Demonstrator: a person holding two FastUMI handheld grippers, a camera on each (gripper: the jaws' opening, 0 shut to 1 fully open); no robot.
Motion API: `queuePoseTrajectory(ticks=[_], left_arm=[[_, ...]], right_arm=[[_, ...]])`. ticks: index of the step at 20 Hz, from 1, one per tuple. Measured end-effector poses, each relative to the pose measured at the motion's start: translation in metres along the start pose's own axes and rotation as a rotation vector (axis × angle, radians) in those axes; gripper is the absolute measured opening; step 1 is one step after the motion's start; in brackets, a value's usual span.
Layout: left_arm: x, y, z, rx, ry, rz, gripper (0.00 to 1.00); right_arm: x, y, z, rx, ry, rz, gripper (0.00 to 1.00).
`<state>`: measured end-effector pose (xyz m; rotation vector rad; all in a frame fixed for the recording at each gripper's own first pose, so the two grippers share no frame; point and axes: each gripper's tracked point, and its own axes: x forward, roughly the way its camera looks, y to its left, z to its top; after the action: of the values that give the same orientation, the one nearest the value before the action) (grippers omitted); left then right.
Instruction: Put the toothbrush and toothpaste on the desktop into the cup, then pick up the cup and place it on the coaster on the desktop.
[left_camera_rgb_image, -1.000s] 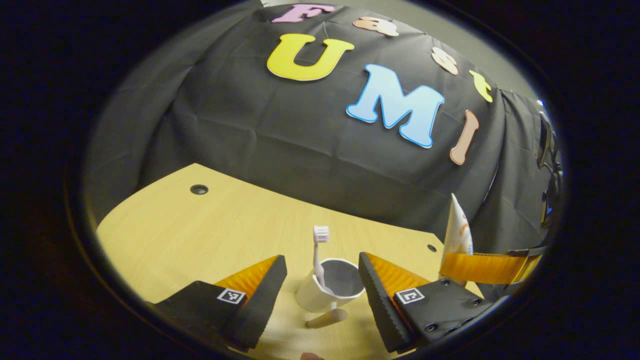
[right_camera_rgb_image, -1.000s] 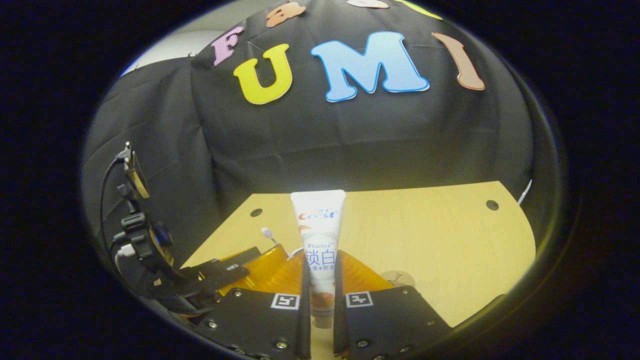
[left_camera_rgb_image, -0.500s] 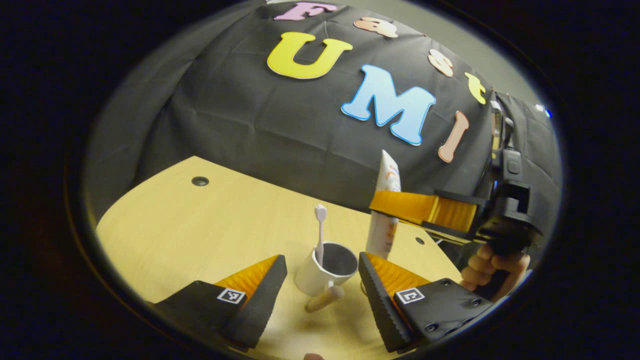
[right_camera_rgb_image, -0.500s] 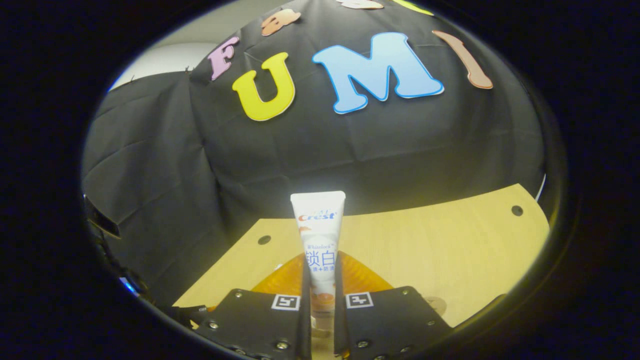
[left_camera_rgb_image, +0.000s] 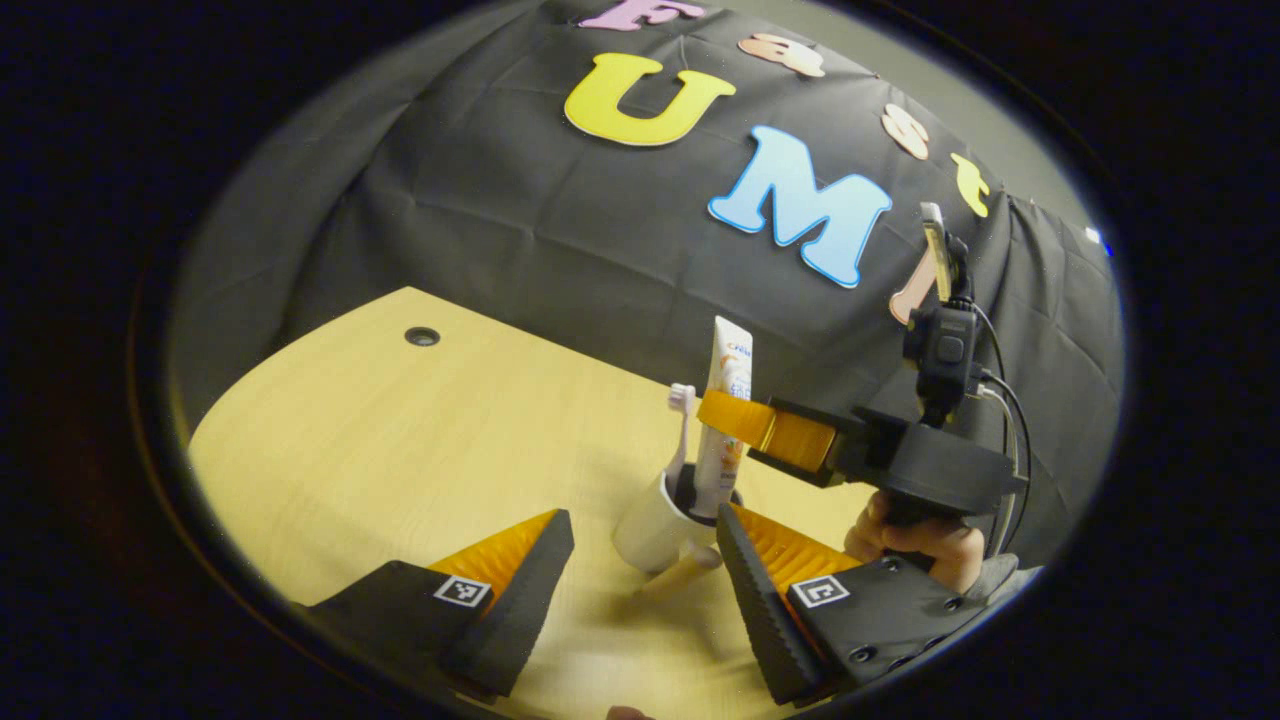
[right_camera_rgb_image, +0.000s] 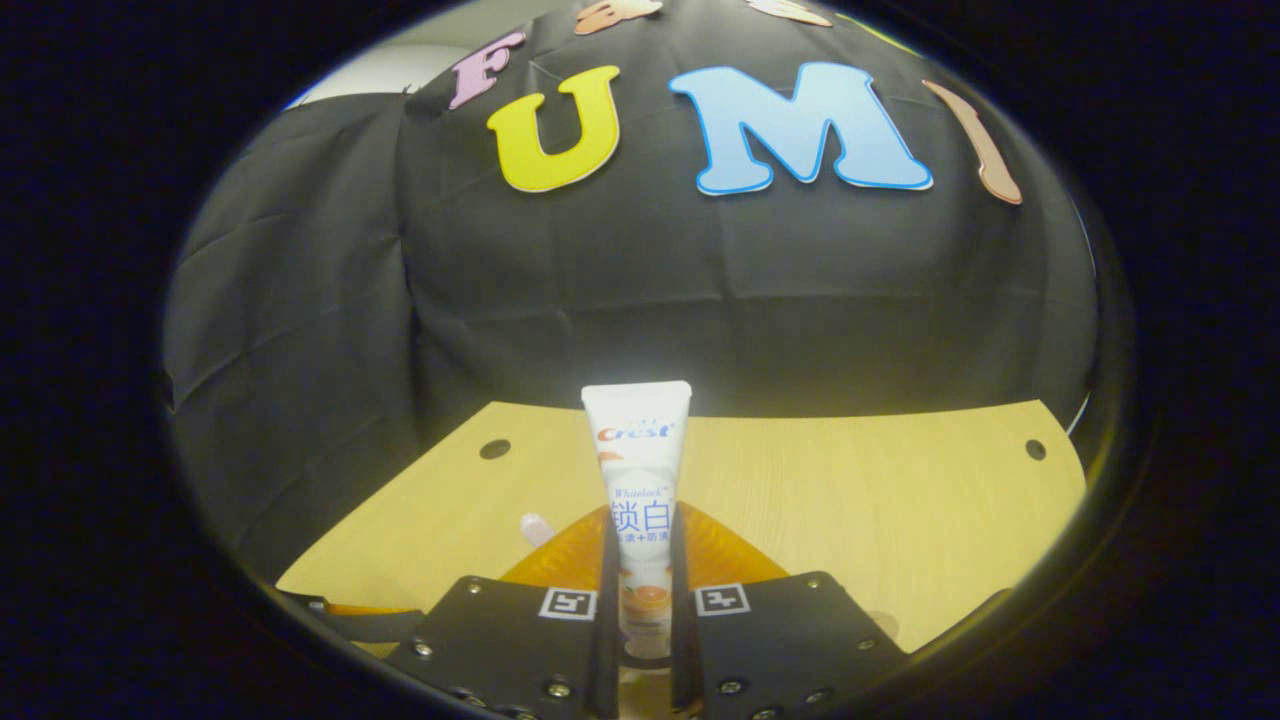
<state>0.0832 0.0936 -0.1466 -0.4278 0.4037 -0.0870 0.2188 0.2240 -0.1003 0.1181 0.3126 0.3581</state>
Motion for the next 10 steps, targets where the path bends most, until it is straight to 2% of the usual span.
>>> queuePoseTrajectory(ticks=[2, 3, 4, 9, 10], left_arm=[[-0.001, 0.004, -0.001, -0.006, 0.000, 0.005, 0.94], [0.000, 0.003, -0.001, -0.012, 0.001, 0.003, 0.94], [0.000, 0.002, -0.003, -0.017, 0.003, 0.000, 0.94], [0.005, -0.006, -0.008, -0.026, 0.017, -0.015, 0.94], [0.005, -0.004, -0.009, -0.023, 0.019, -0.006, 0.94]], right_arm=[[0.000, 0.002, -0.005, -0.022, 0.015, 0.000, 0.24], [-0.002, 0.001, -0.007, -0.030, 0.026, -0.008, 0.19], [-0.003, 0.001, -0.010, -0.035, 0.037, -0.008, 0.27], [-0.016, -0.002, -0.025, -0.079, 0.100, -0.025, 0.36], [-0.022, 0.000, -0.021, -0.074, 0.087, -0.011, 0.41]])
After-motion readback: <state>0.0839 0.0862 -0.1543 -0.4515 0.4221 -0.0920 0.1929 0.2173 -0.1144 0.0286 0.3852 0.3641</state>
